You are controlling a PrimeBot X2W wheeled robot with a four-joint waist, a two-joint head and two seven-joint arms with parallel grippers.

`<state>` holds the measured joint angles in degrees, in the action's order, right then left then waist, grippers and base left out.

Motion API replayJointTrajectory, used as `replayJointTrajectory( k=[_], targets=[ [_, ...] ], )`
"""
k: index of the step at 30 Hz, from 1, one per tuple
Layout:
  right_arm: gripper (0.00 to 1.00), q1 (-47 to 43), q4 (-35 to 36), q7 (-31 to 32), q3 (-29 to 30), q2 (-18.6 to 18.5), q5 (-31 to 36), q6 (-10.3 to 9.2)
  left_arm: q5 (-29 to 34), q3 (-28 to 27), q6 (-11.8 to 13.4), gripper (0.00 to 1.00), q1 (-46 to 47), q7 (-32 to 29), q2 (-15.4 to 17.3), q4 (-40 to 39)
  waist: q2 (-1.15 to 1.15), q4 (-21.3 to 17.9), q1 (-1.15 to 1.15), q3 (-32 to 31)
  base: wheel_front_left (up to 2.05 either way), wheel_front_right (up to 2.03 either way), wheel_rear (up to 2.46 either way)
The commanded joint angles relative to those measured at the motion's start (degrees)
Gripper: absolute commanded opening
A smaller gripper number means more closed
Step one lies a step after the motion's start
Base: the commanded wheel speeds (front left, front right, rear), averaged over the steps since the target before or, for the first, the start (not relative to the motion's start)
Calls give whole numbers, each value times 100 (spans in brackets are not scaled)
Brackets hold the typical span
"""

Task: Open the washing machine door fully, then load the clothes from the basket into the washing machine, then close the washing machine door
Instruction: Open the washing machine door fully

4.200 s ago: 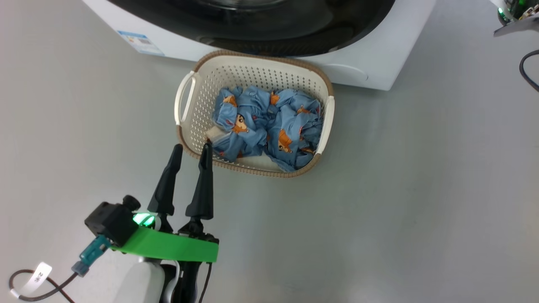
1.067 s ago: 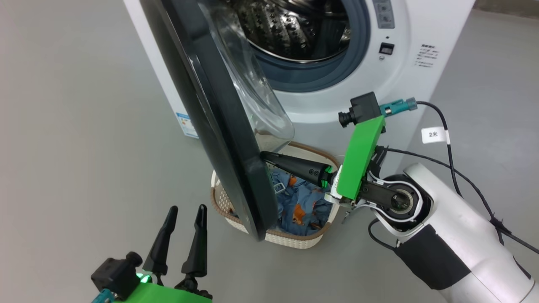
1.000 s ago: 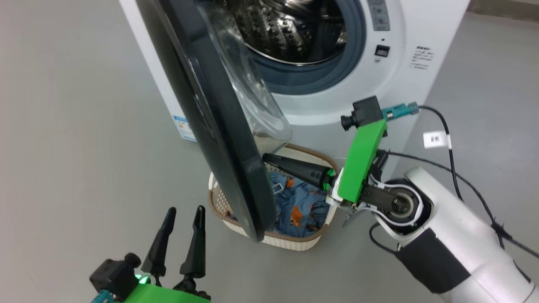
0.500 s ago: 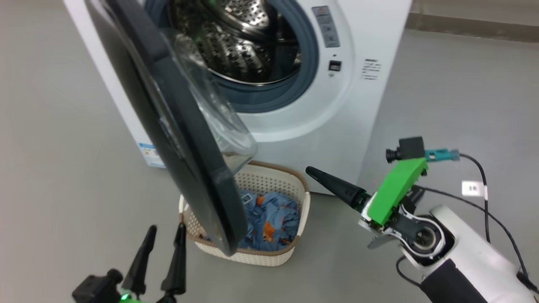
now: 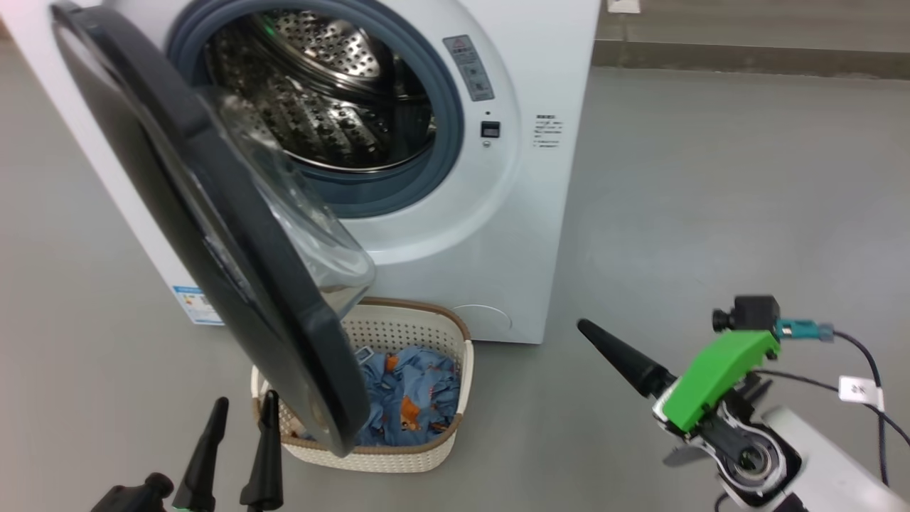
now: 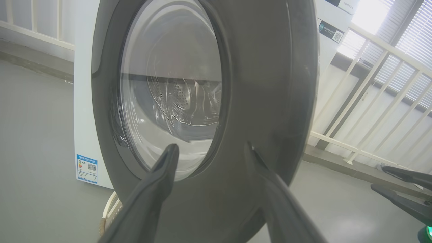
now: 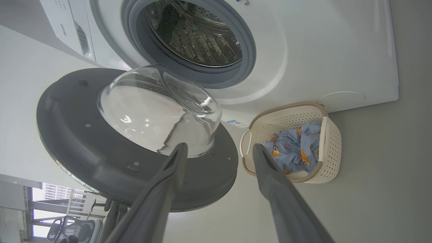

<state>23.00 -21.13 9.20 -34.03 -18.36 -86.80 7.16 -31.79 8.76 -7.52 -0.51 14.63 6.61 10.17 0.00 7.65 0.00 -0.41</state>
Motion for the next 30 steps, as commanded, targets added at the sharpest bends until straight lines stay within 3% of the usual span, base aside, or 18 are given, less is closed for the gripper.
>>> replayJointTrajectory(
  k=[1,23,26,30],
  targets=[
    [100,-90,91,-161,-73,-113,82,33,-13,-246,3,100,56,37,83,-199,0,-106,0,-5,0,0,0],
    [100,-860,-193,-2319,-990,-974,857,33,82,-579,3,100,-102,37,0,-290,0,-443,0,-23,0,0,0],
    [100,-901,-273,-2405,-1003,-1006,1177,33,92,-602,3,100,-110,37,-1,-305,0,-472,0,-27,0,0,0],
    [100,-1040,-330,-2417,-353,-849,1946,33,104,-644,3,100,-120,37,-5,-327,0,-510,0,-18,0,0,0]
  ],
)
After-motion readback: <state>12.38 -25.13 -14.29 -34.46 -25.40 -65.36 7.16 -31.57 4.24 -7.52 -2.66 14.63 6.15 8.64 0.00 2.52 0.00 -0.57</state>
